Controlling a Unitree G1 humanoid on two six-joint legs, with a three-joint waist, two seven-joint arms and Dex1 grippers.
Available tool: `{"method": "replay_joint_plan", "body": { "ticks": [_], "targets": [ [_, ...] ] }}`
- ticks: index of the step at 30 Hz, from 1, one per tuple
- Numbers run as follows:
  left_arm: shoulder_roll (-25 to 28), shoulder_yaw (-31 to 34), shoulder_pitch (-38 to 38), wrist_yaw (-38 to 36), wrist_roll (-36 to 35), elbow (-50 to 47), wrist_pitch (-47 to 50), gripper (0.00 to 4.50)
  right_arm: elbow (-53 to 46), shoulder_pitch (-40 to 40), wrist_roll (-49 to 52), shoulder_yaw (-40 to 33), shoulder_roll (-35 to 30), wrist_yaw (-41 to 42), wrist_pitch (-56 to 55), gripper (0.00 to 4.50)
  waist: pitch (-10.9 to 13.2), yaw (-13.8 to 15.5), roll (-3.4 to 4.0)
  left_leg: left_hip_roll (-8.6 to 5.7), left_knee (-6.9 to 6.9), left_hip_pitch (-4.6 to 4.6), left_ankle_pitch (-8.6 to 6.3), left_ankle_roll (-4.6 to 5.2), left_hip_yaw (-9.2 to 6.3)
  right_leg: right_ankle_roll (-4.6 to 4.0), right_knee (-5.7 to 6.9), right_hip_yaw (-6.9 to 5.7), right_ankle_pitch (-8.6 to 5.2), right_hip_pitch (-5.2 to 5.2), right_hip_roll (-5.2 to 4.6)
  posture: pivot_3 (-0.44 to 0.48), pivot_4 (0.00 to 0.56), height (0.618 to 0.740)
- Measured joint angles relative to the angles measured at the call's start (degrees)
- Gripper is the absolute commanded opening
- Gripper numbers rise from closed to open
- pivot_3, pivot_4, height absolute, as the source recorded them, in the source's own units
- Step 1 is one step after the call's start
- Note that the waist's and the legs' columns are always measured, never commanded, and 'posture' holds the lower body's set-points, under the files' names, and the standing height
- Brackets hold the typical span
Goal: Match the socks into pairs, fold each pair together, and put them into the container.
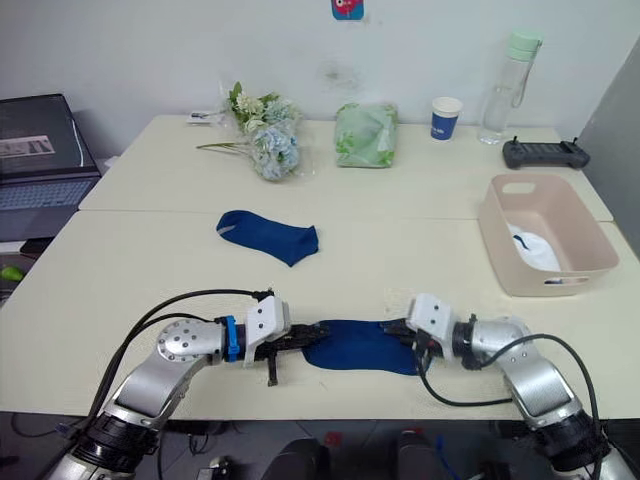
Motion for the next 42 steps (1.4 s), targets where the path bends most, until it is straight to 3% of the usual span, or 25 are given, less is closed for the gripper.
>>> {"method": "replay_joint_plan", "body": {
  "ticks": [10, 15, 23, 28, 32, 33, 36, 42],
  "targets": [
    [2.51, 3.17, 1.64, -1.64, -1.03, 1.75, -5.18, 0.02, -0.71, 5.81, 6.14, -10.06, -4.46, 1.32, 2.67, 0.00, -0.01, -0.15, 0.02, 0.05, -0.02, 0.02, -0.01, 0.01, -0.01, 0.00, 0.01, 0.01, 0.00, 0.02, 0.00, 0.000, 0.150, 0.740],
    [3.29, 3.50, 3.24, -4.48, -5.84, -6.65, -1.33, 0.02, -8.07, 5.31, 11.82, -10.71, -3.33, 1.94, 5.18, 0.00, -0.01, -0.16, 0.02, 0.06, -0.02, 0.01, -0.01, 0.01, -0.03, 0.00, 0.01, 0.00, 0.00, 0.02, -0.01, 0.000, 0.150, 0.740],
    [6.11, 2.19, 5.32, -2.64, 0.71, -4.68, -2.30, 0.02, -6.10, 9.67, 4.13, -4.66, -6.27, 2.27, 0.04, 0.00, -0.02, -0.10, 0.03, 0.01, -0.02, 0.03, -0.01, 0.02, 0.02, 0.01, -0.02, 0.00, -0.01, 0.04, 0.00, 0.000, 0.150, 0.740],
    [8.02, 2.65, 6.39, -2.89, 0.96, -4.66, -4.28, 0.02, -4.70, 11.20, 2.42, -6.54, -10.22, 3.76, -5.22, 0.00, -0.07, -0.15, 0.08, 0.07, -0.09, 0.15, -0.01, 0.02, 0.01, 0.01, 0.00, 0.01, -0.01, 0.10, 0.02, 0.000, 0.150, 0.740],
    [8.74, 5.79, 8.29, -3.38, -2.04, -4.66, -2.90, 0.02, -4.18, 12.62, 6.32, -12.05, -10.89, 4.02, -2.55, 0.00, -0.07, -0.33, 0.07, 0.07, -0.09, 0.14, -0.01, 0.02, 0.05, 0.01, 0.02, 0.07, -0.01, 0.09, 0.02, 0.000, 0.150, 0.740],
    [8.74, 6.90, 8.79, -3.41, -3.44, -4.77, -1.52, 0.19, -4.59, 12.47, 8.02, -13.76, -10.63, 3.60, -0.98, 0.00, -0.07, -0.35, 0.07, 0.10, -0.09, 0.13, -0.01, 0.02, 0.02, 0.01, 0.02, 0.04, -0.01, 0.07, 0.02, 0.000, 0.150, 0.740],
    [7.87, 11.58, 8.95, -1.78, -8.45, -5.13, 2.89, 0.94, -6.04, 9.14, 13.20, -19.00, -8.16, 0.12, 3.87, 0.63, -0.07, -0.34, 0.07, 0.11, -0.07, 0.11, -0.01, 0.02, 0.00, 0.00, 0.03, 0.03, -0.01, 0.08, 0.01, 0.000, 0.150, 0.740],
    [-1.57, 21.14, 4.21, 12.76, -10.80, -0.13, 5.05, 2.91, -3.13, 1.25, 13.13, -21.30, -1.72, -8.83, 5.88, 2.77, -0.08, -0.06, 0.05, 0.07, -0.09, 0.00, -0.01, 0.01, -0.01, 0.02, -0.04, -0.01, -0.02, 0.01, -0.02, 0.000, 0.150, 0.740]
  ]
}}
